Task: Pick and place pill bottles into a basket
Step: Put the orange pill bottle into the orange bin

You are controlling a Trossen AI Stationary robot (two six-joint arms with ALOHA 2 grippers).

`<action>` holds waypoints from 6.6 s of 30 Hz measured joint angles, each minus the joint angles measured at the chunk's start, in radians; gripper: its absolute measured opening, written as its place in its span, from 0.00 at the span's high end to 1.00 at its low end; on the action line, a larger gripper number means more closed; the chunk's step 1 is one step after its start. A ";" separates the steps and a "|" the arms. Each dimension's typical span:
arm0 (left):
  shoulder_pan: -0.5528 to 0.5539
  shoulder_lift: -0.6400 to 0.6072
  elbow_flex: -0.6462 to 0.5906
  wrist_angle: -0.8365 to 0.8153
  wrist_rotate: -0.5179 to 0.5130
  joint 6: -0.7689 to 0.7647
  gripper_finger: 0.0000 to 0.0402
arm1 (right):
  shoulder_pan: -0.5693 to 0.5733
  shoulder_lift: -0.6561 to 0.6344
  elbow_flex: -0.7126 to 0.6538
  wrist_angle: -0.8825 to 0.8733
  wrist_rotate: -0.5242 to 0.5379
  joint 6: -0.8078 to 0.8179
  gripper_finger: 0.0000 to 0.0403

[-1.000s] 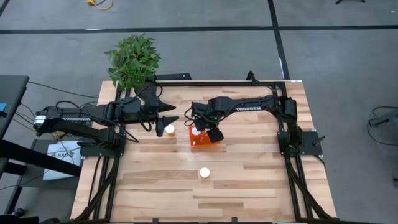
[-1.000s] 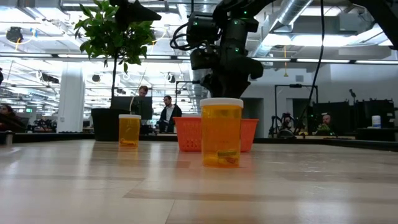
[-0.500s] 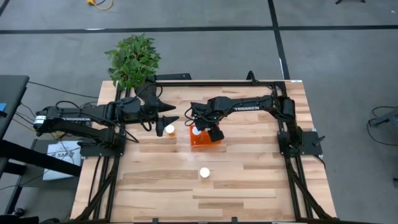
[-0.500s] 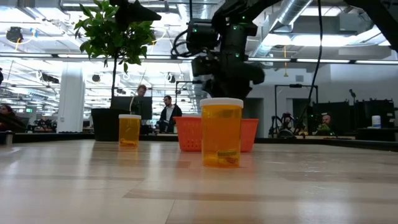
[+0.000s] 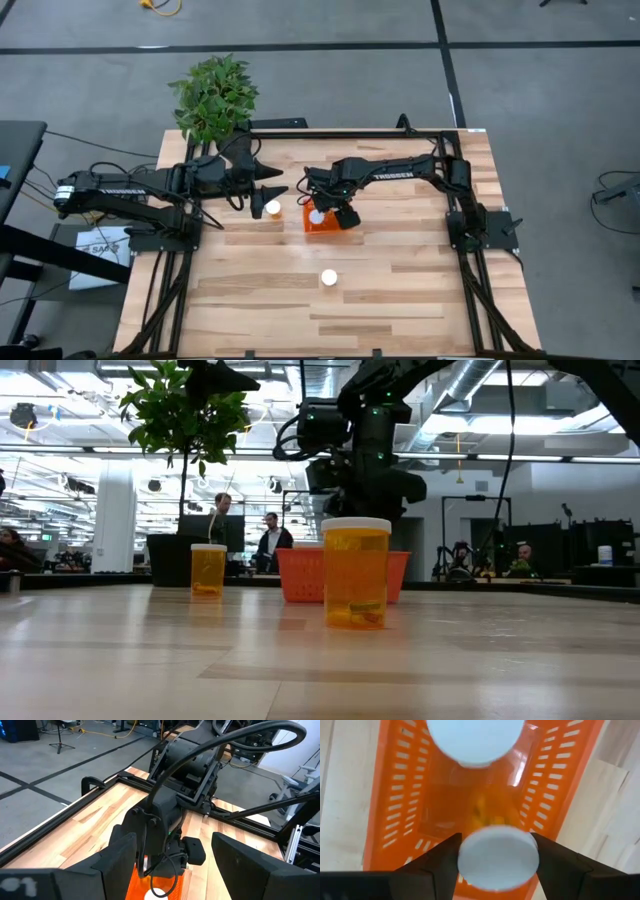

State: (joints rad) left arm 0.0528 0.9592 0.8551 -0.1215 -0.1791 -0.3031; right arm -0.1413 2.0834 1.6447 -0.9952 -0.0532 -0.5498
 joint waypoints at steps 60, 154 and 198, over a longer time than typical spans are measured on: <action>0.001 0.009 0.000 -0.011 0.087 0.010 0.38 | -0.054 -0.376 0.201 -0.356 0.041 0.234 0.26; -0.363 0.959 0.785 -0.464 0.109 -0.130 0.38 | -0.266 -0.958 0.199 -0.576 0.051 0.254 0.26; -0.313 1.008 0.785 -0.605 0.184 -0.006 0.34 | -0.266 -0.925 0.200 -0.576 0.053 0.246 0.26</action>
State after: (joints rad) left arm -0.2604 1.9675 1.6398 -0.7269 0.0054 -0.3096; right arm -0.4076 1.1585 1.8445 -1.5711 -0.0002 -0.3040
